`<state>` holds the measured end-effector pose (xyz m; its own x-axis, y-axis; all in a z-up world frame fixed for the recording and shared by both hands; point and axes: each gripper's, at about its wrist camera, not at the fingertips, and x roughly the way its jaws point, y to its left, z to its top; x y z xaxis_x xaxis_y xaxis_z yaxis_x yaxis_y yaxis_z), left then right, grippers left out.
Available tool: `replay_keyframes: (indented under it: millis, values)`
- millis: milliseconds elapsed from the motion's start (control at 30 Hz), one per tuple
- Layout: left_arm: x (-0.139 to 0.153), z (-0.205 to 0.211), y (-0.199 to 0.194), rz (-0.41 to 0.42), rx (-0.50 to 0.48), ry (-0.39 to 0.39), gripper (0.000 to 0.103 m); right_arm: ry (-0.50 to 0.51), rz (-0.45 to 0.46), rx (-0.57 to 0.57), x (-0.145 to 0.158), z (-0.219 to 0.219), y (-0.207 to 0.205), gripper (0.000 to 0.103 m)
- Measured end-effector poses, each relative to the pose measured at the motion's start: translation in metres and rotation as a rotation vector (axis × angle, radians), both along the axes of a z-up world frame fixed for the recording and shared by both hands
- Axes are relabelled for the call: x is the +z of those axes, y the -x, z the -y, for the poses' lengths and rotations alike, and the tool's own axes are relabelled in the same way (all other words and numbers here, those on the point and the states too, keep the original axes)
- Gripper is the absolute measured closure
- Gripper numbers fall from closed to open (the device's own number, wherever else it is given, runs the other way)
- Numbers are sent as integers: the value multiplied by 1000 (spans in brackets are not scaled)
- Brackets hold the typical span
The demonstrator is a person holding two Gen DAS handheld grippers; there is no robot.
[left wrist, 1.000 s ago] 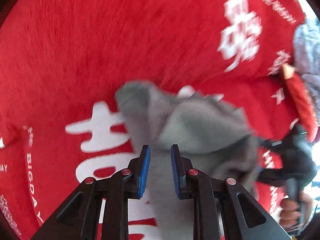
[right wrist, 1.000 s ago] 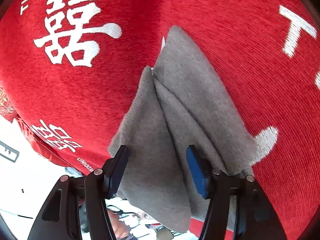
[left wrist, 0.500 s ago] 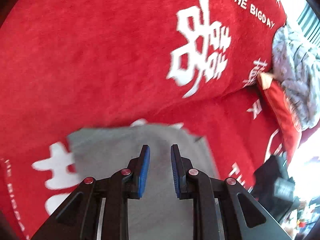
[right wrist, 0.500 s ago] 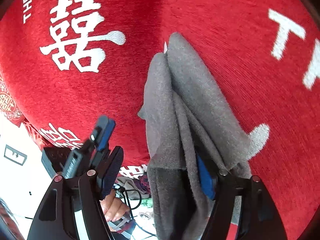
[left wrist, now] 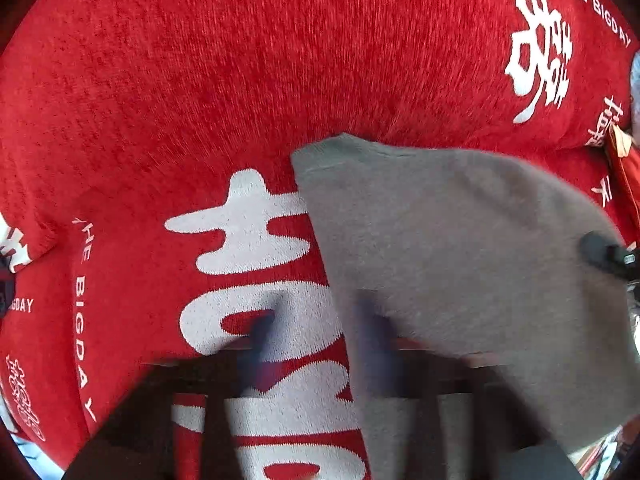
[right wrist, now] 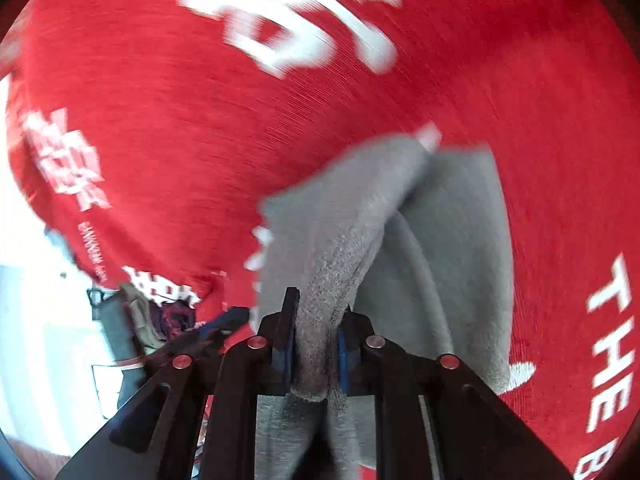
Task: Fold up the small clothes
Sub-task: 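Hold the folded sweater with the right tool and lay it flat on the cloth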
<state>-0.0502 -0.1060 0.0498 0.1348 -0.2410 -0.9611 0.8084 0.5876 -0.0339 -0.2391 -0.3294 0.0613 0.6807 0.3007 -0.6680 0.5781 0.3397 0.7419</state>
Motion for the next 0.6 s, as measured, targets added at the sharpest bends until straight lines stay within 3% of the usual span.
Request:
replay_keyframes:
  millis: [67,133,200,233,300,400,467,533,600]
  values:
    - [4,-5,0,18,13,11,1,4,-37,-17,-5,3,12,86]
    - [-2,-1,6,8,3,-4,1,-9,-142,-40,-29,6,26,86]
    - [-9,4,9,-4,6,-22,1,-100,-237,-76,-63,7,41,86]
    - [-12,4,10,-9,7,-31,1,-152,-232,-109,-74,7,50,86]
    - [-21,5,9,-48,3,-43,1,-180,-199,-163,-76,7,62,85]
    - [-26,-1,3,-88,18,-43,1,-101,-237,-117,-59,2,61,82]
    - [-26,-1,-1,-90,20,-41,1,-83,-215,-91,-48,3,59,79]
    - [-22,-3,-4,-63,27,-36,1,-111,-163,-94,-46,10,61,70]
    - [-20,-3,-7,-37,40,-33,1,-140,-135,-105,-48,16,53,44]
